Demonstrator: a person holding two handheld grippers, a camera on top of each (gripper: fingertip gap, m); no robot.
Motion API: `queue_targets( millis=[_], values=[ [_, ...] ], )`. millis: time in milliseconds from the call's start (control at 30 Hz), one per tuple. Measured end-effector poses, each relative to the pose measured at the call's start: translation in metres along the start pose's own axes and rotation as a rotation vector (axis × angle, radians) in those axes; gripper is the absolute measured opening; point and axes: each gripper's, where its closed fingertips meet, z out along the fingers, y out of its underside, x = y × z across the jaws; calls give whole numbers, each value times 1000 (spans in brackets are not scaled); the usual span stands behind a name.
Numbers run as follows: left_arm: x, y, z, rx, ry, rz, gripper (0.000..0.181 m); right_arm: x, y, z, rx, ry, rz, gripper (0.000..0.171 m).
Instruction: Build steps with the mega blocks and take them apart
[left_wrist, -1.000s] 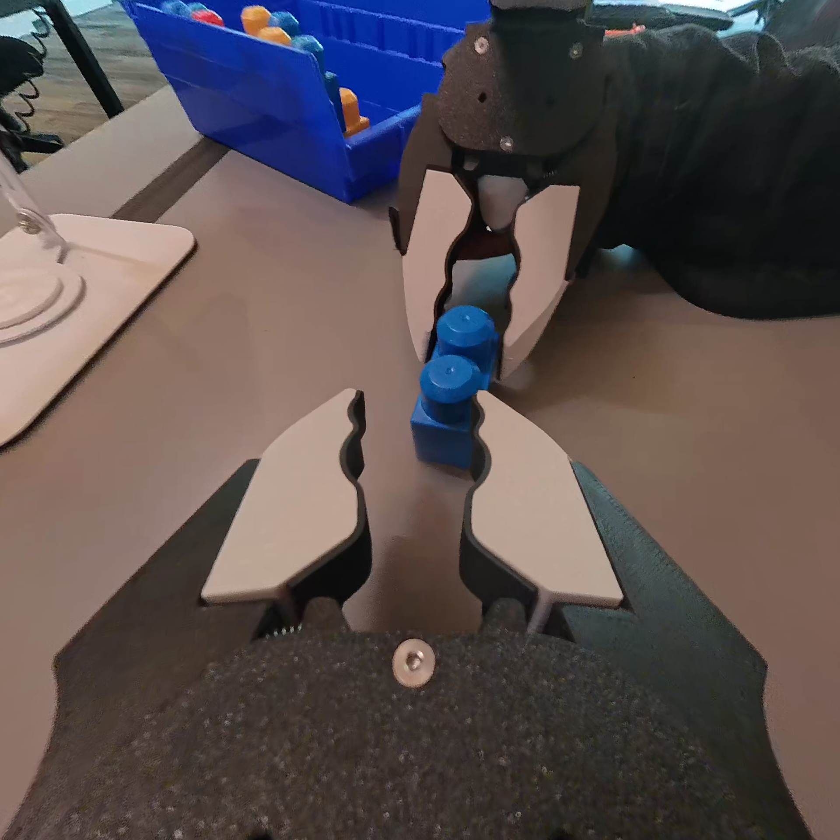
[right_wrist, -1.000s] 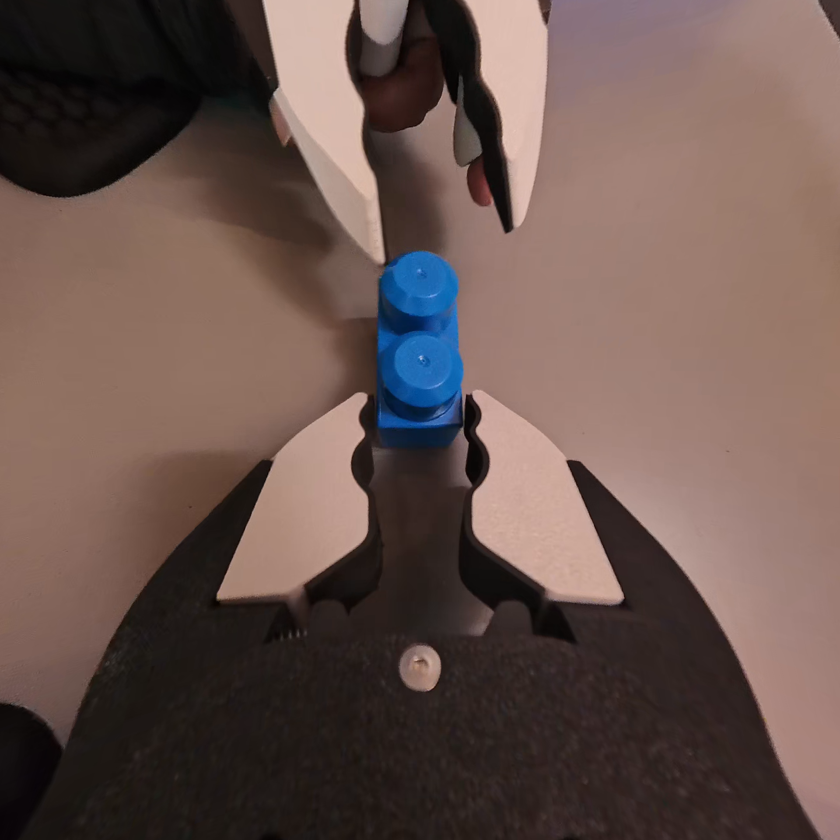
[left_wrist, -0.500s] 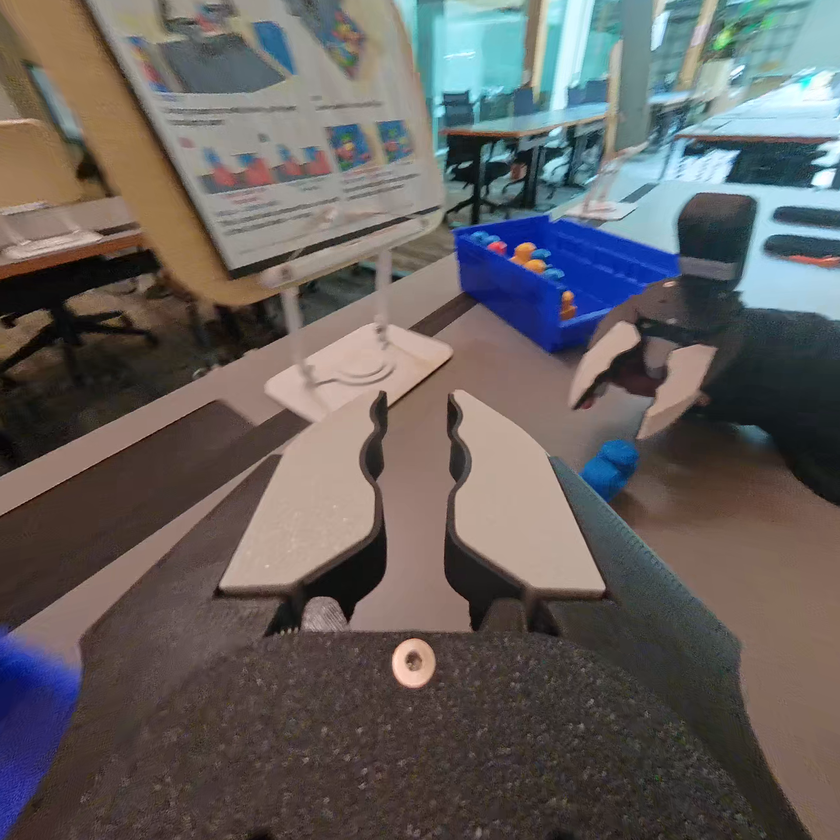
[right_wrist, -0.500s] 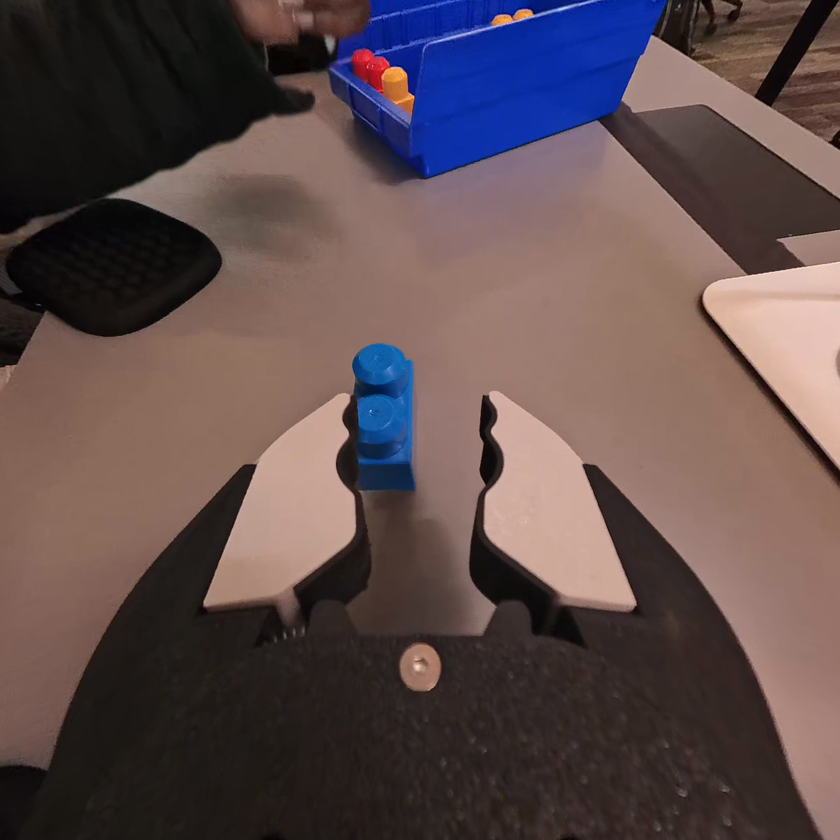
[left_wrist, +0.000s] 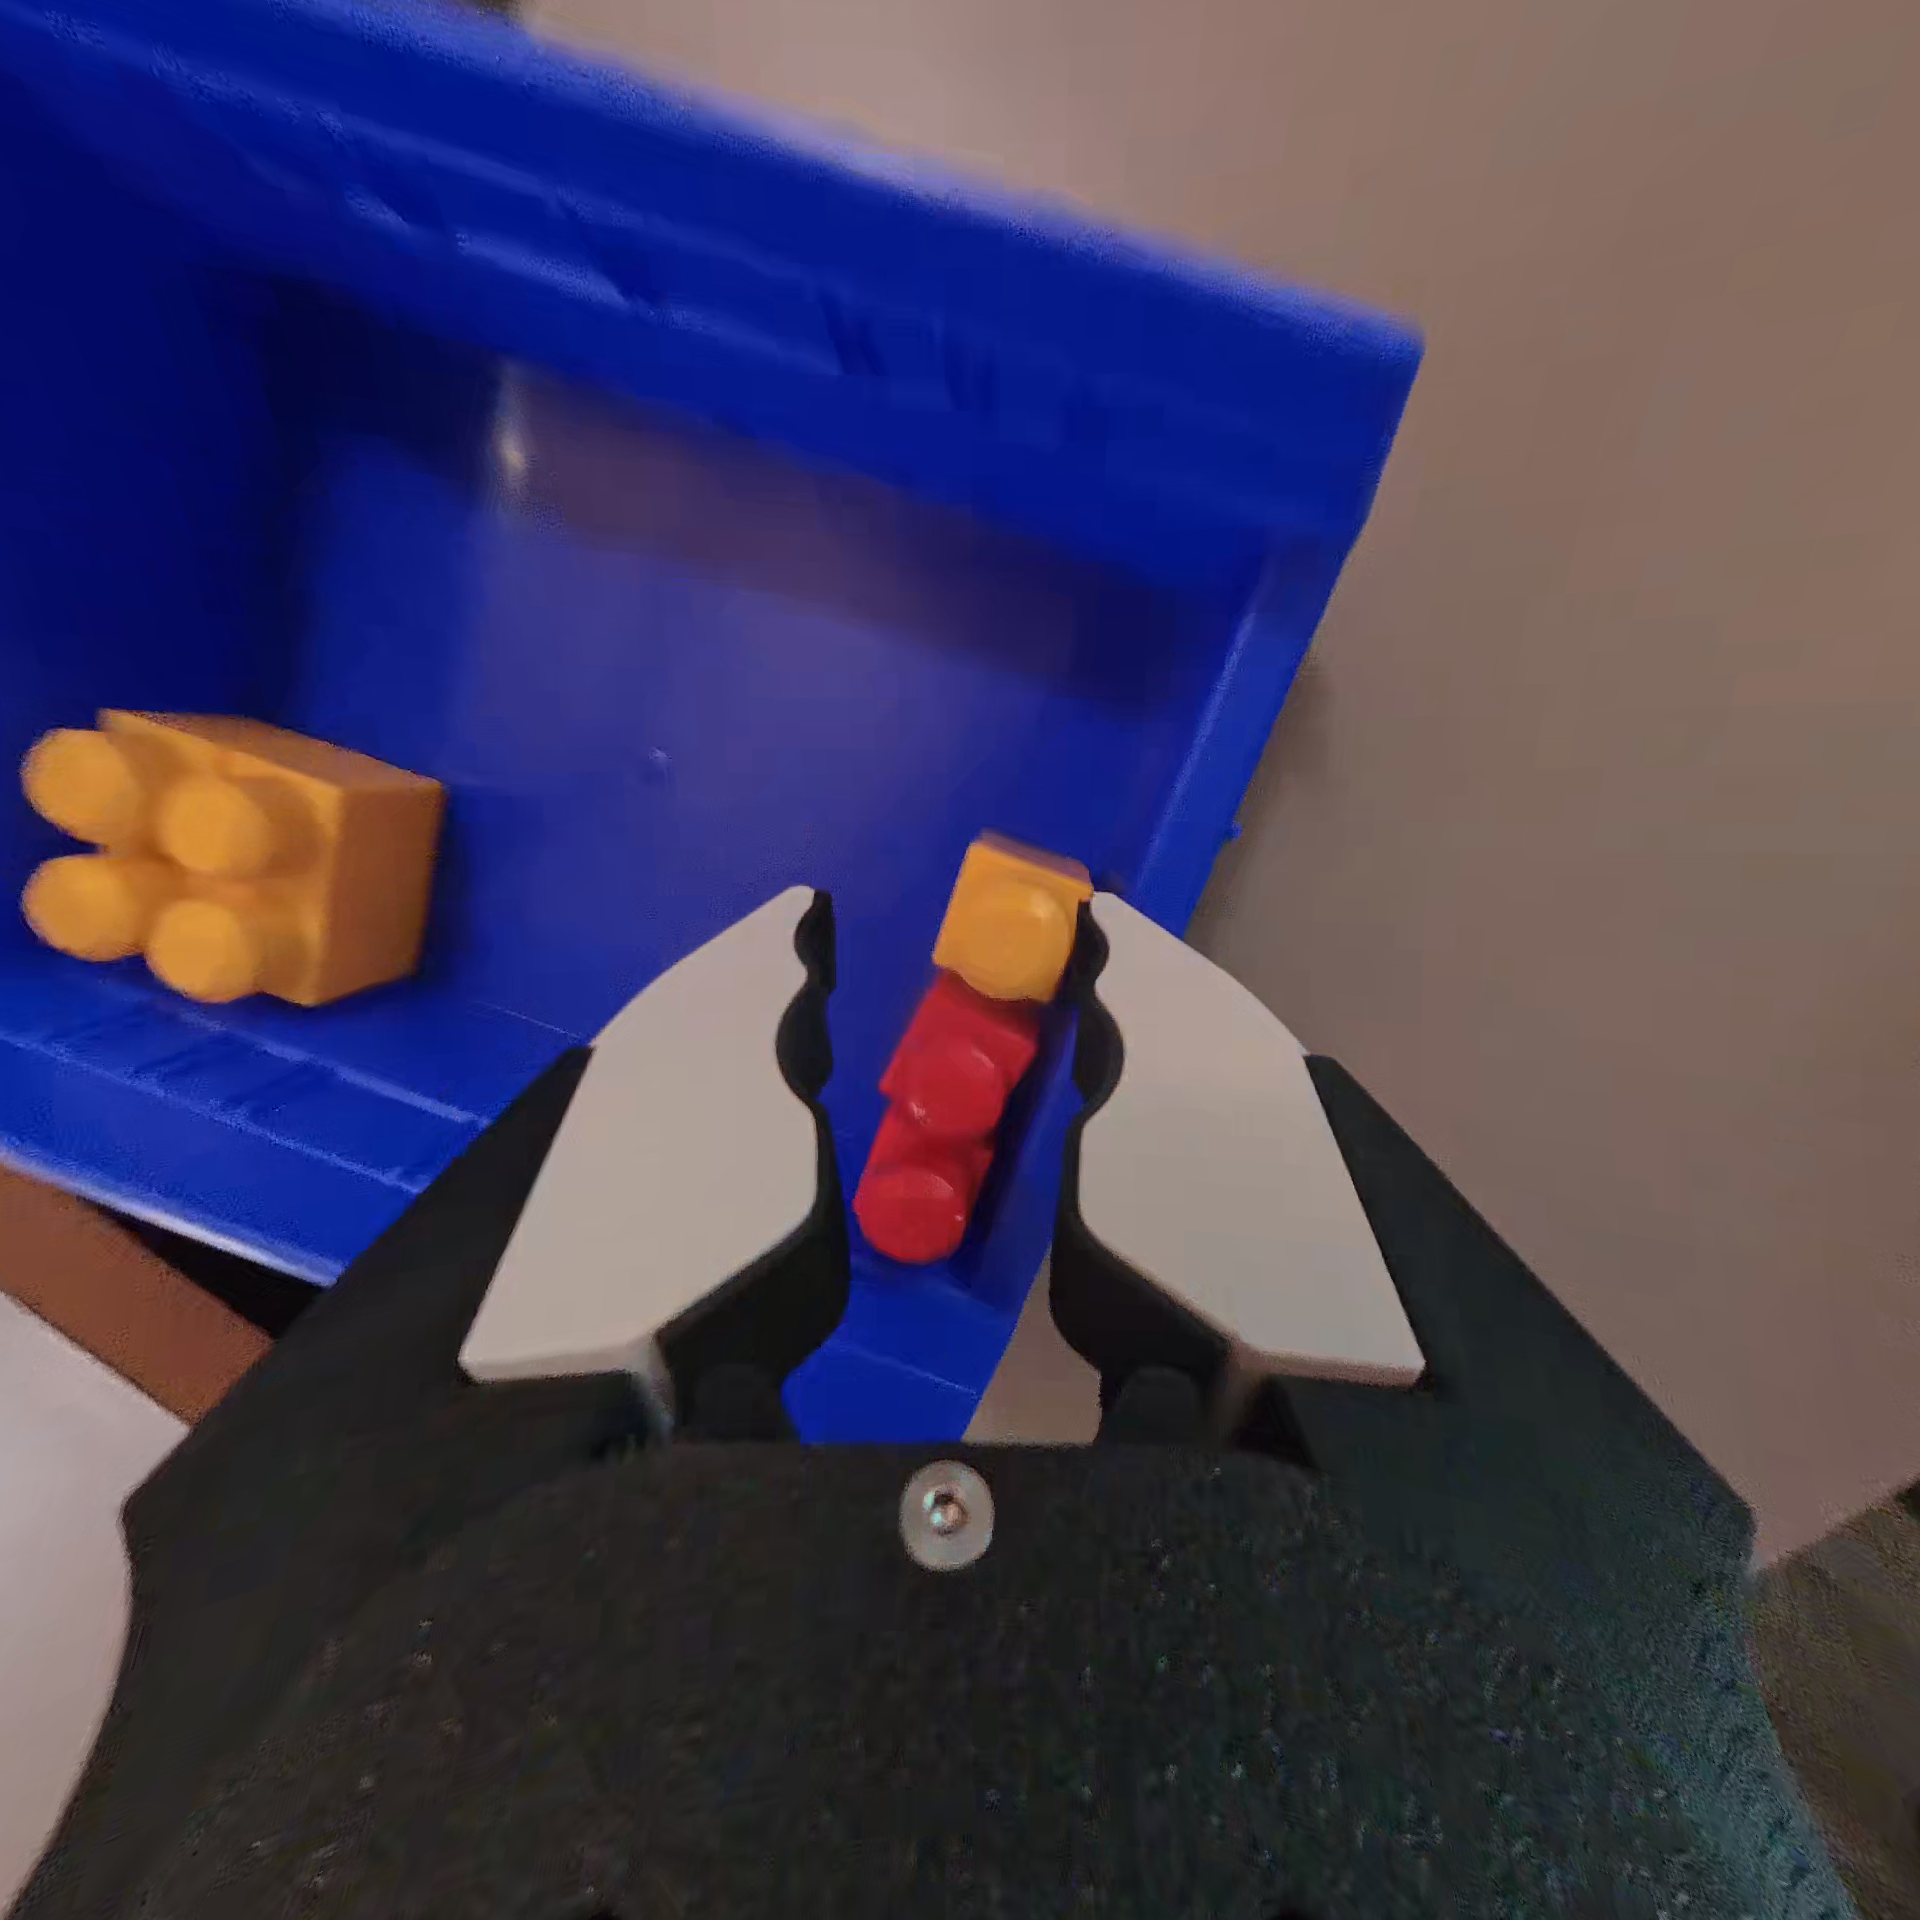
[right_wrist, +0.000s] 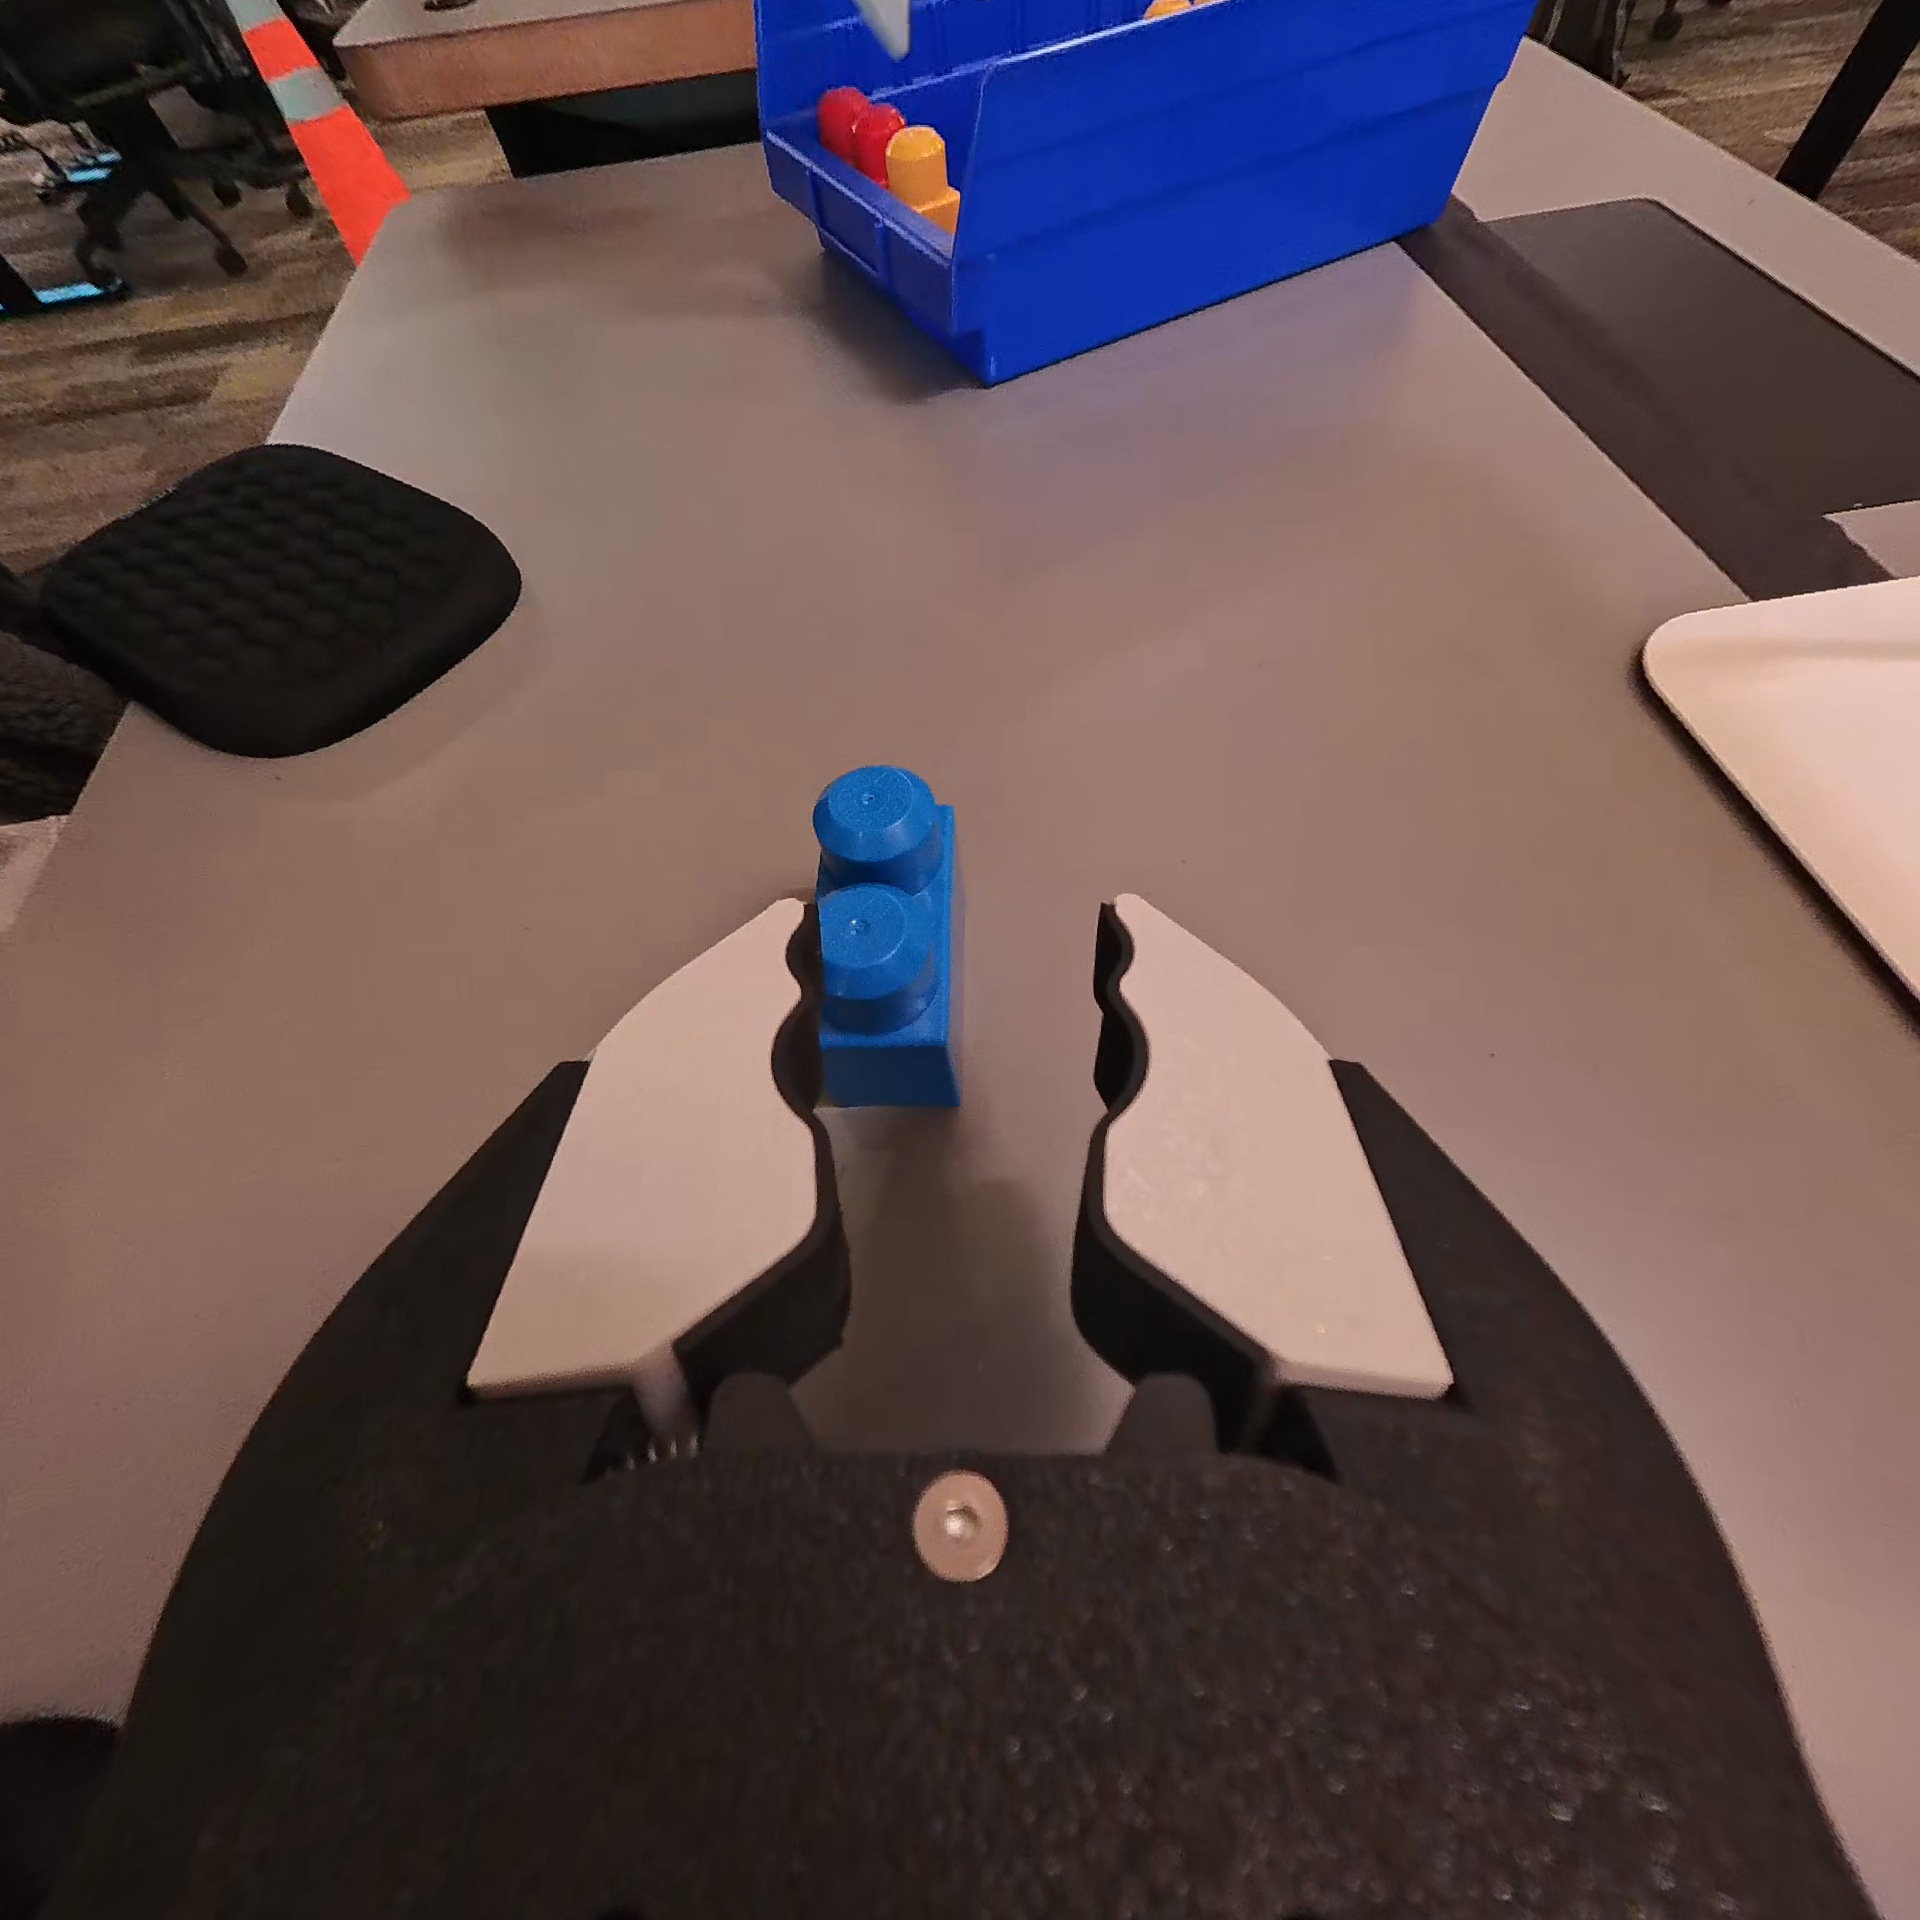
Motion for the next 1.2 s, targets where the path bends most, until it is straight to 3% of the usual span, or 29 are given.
queue_targets(
  millis=[233, 400, 433, 600, 833, 967, 1067, 1200],
  values=[
    [8, 24, 27, -181, 31, 83, 50, 3, 3, 0, -6, 10, 8, 50],
    [4, 29, 40, -272, 20, 118, 39, 4, 5, 1, -14, 15, 6, 49],
    [6, 28, 41, -273, 43, 111, 30, 4, 5, 1, -14, 15, 6, 49],
    [0, 20, 32, -276, -26, 160, 30, 5, 4, -1, -12, 22, 6, 49],
    [-8, -36, -51, -118, -168, 198, 30, 6, 6, 0, -15, 22, 10, 48],
    [14, -83, -89, -54, -187, 246, 30, 6, 6, 0, -17, 22, 9, 48],
    [56, -118, -89, -30, -129, 333, 30, 6, 6, -1, -13, 20, 11, 49],
    [120, -145, -52, -51, -10, 455, 30, 5, 6, -1, -21, 18, 5, 49]
  ],
)
